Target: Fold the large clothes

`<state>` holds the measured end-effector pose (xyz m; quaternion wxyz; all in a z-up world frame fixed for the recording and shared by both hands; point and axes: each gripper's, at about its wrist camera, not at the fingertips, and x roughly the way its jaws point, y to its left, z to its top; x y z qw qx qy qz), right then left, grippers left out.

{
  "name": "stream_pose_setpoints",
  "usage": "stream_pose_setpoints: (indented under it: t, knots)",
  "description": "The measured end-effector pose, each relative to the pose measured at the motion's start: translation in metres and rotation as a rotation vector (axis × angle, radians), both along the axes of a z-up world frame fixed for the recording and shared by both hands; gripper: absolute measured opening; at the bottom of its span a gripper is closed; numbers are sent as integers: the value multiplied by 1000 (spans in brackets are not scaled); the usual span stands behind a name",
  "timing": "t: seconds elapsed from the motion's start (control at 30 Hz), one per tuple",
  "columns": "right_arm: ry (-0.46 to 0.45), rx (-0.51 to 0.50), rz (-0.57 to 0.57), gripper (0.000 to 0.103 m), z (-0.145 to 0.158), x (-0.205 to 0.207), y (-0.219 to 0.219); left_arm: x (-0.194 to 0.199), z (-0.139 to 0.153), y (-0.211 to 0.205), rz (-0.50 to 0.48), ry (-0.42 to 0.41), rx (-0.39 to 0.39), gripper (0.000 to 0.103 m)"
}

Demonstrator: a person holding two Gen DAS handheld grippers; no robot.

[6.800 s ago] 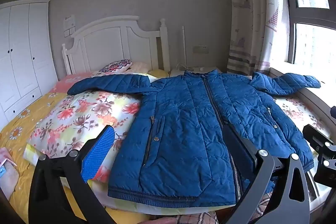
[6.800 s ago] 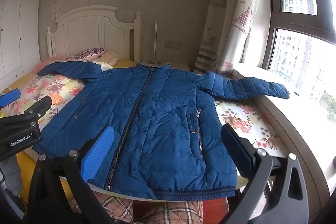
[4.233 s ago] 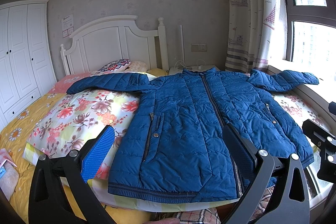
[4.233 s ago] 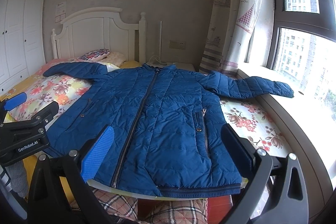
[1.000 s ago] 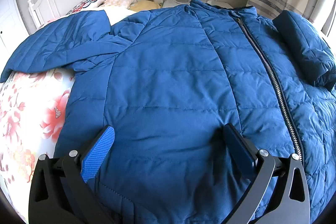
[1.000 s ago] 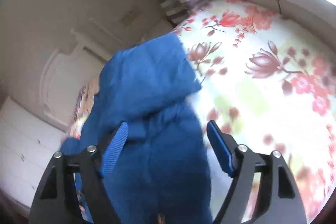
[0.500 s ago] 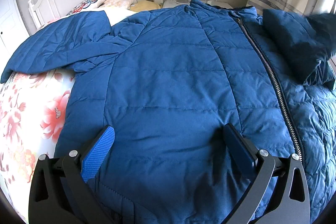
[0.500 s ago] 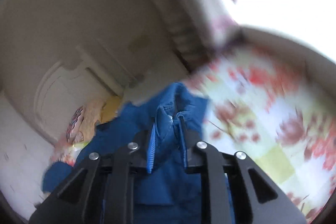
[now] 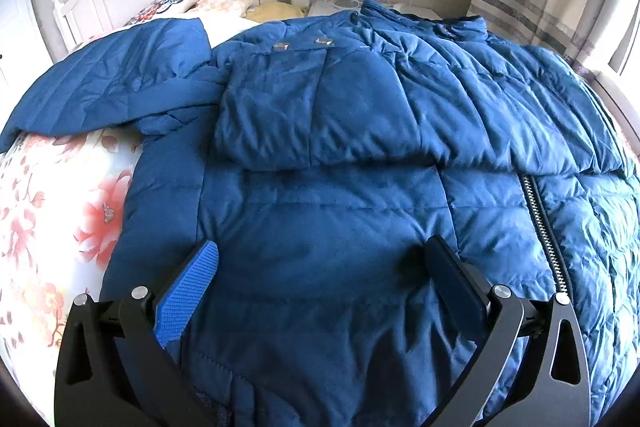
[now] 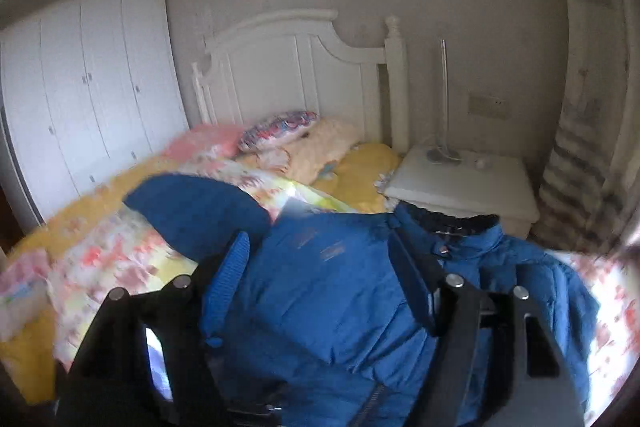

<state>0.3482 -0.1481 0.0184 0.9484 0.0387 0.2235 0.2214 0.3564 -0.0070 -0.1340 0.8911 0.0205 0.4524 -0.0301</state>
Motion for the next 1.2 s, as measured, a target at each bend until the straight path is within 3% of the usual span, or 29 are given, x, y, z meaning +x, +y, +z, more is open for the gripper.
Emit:
stream_pose_setpoints:
  t: [0.13,0.27,0.33,0.47,0.5,0.57,0.73,0.77,0.8,0.87,0.93,0.97,1.13,1.2]
  knots:
    - [12,42,-137,70,-10,-16,-49,1,1,4,-4,-5,-19,99]
    - [88,48,-290,69,-53,-30,-112,-7,4,7,-10,-11,-85,99]
    - [147,40,-364,63,-79,-32,-140,-5,8,18,-19,-8,-217,99]
    - [217,48,-432,63,-124,-36,-169,17,13,53,4,40,-560,99]
    - [232,54,-445,63,-133,-36,-175,23,13,58,19,48,-598,99]
    - [257,85,-458,63,-145,-34,-183,38,15,64,82,54,-600,98]
    - [260,167,-476,63,-156,-38,-200,76,9,56,192,77,-502,95]
    - [263,192,-484,63,-157,-40,-205,80,11,47,192,65,-448,85]
    - [268,221,-491,63,-159,-42,-210,83,9,41,186,73,-410,63]
    - [278,283,-494,63,-161,-44,-220,83,11,30,183,50,-357,53]
    - [279,322,-502,63,-162,-45,-226,84,13,28,156,32,-360,34]
    - [276,332,-504,63,-162,-46,-228,81,17,29,151,17,-360,30]
    - [274,315,-508,63,-160,-46,-226,49,76,41,121,-176,-407,27]
    - [275,316,-510,63,-160,-46,-224,38,90,49,113,-208,-410,27]
